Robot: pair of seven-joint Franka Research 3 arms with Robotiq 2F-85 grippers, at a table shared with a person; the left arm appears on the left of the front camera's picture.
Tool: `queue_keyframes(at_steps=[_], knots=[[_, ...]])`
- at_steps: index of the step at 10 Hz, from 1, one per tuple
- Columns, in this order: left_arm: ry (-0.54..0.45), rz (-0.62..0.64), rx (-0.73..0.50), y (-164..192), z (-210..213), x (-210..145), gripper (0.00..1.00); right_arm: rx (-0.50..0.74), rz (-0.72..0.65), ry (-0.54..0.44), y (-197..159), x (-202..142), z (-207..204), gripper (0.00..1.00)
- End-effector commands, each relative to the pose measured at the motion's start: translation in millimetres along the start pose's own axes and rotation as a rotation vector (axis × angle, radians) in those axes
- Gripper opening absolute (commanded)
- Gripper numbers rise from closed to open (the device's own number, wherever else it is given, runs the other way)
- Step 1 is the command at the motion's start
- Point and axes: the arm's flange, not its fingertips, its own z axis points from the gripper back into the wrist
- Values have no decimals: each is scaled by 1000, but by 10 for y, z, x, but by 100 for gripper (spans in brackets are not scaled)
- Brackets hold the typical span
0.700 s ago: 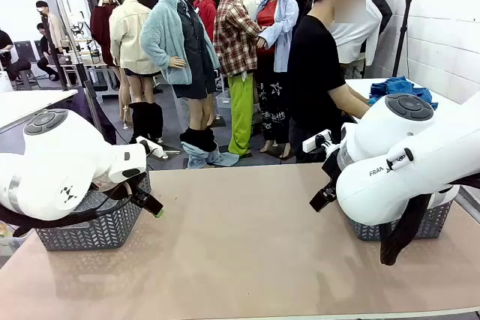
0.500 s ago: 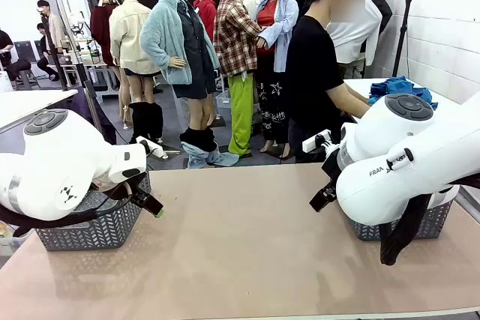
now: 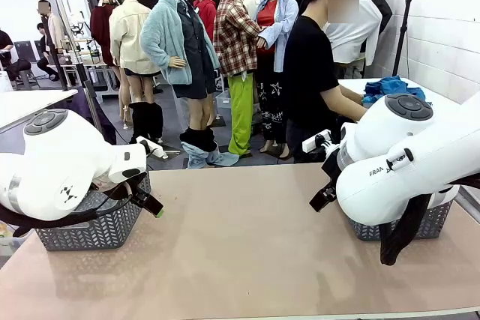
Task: Sort the tops and bottoms.
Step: Lift clothes from the center of the table with your left hand.
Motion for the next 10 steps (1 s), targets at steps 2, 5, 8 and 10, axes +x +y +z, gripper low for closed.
queue_keyframes(at_steps=[2, 5, 8, 10], knots=[[0, 1, 0, 5, 0, -2, 100, 0, -2, 0, -2, -1, 0, 100], [0, 1, 0, 5, 0, -2, 100, 0, -2, 0, -2, -1, 0, 100], [-70, -39, 1, -66, 138, 112, 100, -39, 11, -37, 11, 72, 98, 100], [-175, -116, 31, -205, 420, 301, 100, -96, 24, -120, 45, 193, 355, 100]])
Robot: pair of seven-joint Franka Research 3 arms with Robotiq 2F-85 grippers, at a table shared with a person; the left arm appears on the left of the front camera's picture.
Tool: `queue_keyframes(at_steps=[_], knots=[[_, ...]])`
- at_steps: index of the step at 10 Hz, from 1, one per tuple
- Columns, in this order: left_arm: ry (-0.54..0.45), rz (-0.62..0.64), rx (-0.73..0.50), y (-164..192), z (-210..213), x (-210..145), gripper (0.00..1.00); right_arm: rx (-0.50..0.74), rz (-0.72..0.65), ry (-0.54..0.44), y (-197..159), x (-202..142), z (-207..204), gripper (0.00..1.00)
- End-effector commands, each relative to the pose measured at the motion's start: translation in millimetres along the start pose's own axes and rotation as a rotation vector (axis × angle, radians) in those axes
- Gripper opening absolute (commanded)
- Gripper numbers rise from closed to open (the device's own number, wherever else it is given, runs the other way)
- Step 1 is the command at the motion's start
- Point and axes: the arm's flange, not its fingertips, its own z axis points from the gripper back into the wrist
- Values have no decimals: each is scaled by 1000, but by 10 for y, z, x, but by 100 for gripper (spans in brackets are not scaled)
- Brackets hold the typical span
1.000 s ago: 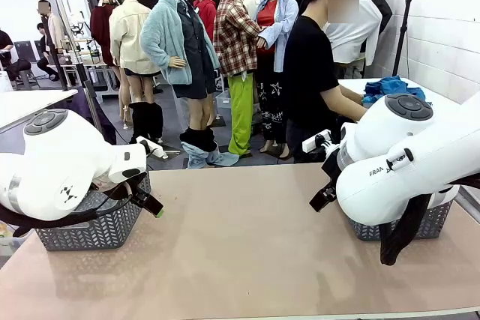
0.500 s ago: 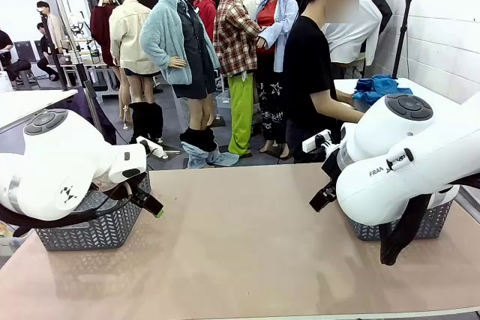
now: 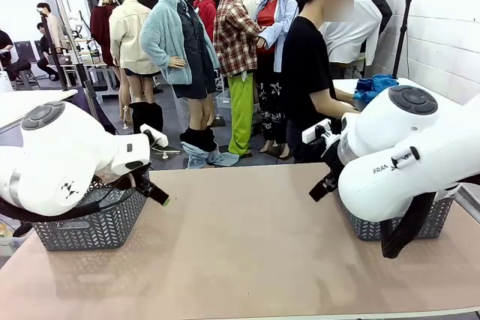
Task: Sort the tops and bottoms.
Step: Lift clothes from the center of the table with your left hand.
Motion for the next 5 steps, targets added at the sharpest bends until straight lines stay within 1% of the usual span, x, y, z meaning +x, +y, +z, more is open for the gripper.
queue_keyframes(at_steps=[1, 2, 3, 4, 5], knots=[[-97, -72, 48, -72, 238, 176, 100, -73, 2, -94, 55, 102, 258, 100], [-140, -85, 84, -8, 375, 279, 100, -113, -11, -147, -25, 148, 432, 100], [-188, -64, 140, 139, 586, 351, 100, -167, -69, -197, -188, 136, 650, 100], [-217, 1, 212, 358, 835, 347, 100, -233, -169, -245, -430, 9, 921, 100], [-222, 69, 265, 579, 1064, 262, 100, -284, -263, -288, -655, -166, 1128, 100]])
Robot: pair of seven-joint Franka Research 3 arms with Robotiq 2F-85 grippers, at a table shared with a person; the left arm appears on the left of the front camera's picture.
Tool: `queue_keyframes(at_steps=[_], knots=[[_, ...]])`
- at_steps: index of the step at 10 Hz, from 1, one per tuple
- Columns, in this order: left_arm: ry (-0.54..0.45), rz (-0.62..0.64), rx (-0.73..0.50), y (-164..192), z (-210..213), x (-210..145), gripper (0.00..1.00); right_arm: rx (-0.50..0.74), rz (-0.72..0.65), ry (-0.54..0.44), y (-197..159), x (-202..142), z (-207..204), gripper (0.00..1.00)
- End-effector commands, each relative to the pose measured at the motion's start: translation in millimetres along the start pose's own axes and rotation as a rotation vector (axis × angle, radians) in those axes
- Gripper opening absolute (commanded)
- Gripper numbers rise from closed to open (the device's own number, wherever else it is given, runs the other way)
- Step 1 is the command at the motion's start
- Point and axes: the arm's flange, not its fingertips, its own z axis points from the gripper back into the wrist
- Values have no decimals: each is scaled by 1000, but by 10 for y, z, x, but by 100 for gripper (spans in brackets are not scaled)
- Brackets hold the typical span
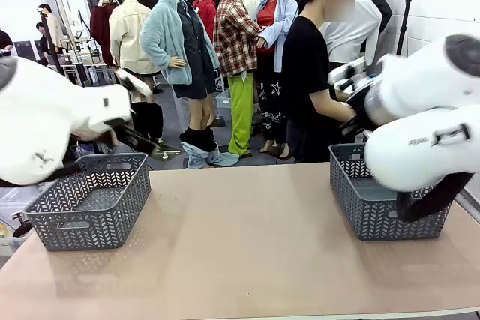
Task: Sort the tops and bottoms.
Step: Lift clothes from the center of the table with your left hand.
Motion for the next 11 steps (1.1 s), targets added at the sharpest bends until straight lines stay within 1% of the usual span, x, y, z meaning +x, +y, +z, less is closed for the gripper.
queue_keyframes(at_steps=[1, 3, 4, 5, 6, 7, 8, 9, 10, 11], knots=[[28, 123, 145, 365, 323, -189, 100, -143, -180, -58, -407, -467, 307, 100], [63, 315, 211, 896, 764, -484, 100, -226, -382, -52, -1000, -854, 536, 100], [132, 442, 264, 1241, 916, -703, 100, -258, -494, -37, -1336, -1088, 558, 100], [188, 518, 305, 1538, 977, -908, 100, -276, -574, -16, -1580, -1311, 534, 100], [255, 598, 359, 1798, 1021, -1119, 100, -291, -642, 26, -1758, -1534, 494, 100], [289, 672, 354, 2001, 1056, -1324, 100, -296, -691, 45, -1868, -1735, 453, 100], [327, 727, 335, 2130, 1044, -1525, 100, -284, -739, 66, -1938, -1915, 380, 100], [356, 741, 322, 2214, 942, -1686, 100, -279, -775, 106, -1990, -2072, 238, 100], [381, 740, 273, 2222, 782, -1829, 100, -268, -827, 140, -2068, -2266, 96, 100], [401, 756, 253, 2206, 685, -1933, 100, -257, -868, 167, -2095, -2430, 23, 100]])
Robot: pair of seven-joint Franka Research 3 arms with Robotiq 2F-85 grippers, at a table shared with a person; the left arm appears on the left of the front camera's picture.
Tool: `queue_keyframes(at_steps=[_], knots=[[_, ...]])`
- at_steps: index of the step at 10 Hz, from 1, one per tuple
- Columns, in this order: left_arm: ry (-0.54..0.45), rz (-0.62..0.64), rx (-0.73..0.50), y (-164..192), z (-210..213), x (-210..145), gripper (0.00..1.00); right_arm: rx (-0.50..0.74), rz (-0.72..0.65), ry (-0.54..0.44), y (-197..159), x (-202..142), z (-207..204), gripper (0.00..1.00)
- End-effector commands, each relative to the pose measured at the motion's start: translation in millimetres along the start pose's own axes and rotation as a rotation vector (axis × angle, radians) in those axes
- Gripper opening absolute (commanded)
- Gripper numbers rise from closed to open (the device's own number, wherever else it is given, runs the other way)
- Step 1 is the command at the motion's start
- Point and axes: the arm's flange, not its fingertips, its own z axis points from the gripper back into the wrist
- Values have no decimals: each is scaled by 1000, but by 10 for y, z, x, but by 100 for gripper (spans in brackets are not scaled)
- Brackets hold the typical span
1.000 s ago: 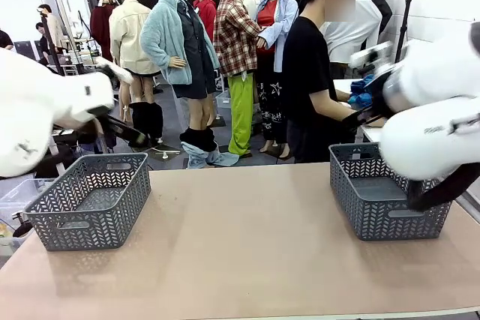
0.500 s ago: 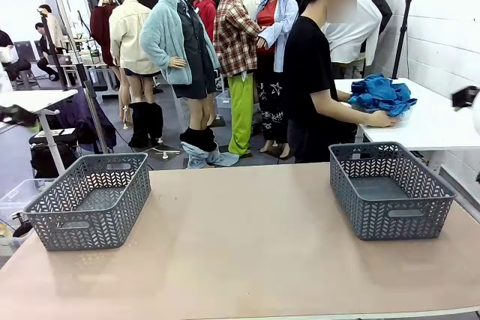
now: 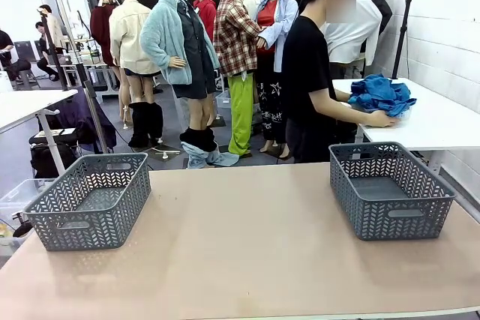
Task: Sort the tops and bottoms.
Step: Lift clothes from the center of the table with your left hand.
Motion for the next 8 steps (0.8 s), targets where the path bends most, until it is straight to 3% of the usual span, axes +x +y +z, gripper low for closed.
queue_keyframes(at_steps=[1, 2, 3, 8], knots=[[21, 13, -62, -49, -201, -41, 100, 33, -38, 14, -190, -698, -78, 100], [0, 0, 0, 0, 0, 0, 100, 40, -19, -14, -173, -723, 13, 100], [0, 0, 0, 0, 0, 0, 100, 1, -28, 32, -73, -83, -134, 100], [0, 0, 0, 0, 0, 0, 100, 1, -28, 32, -73, -83, -134, 100]])
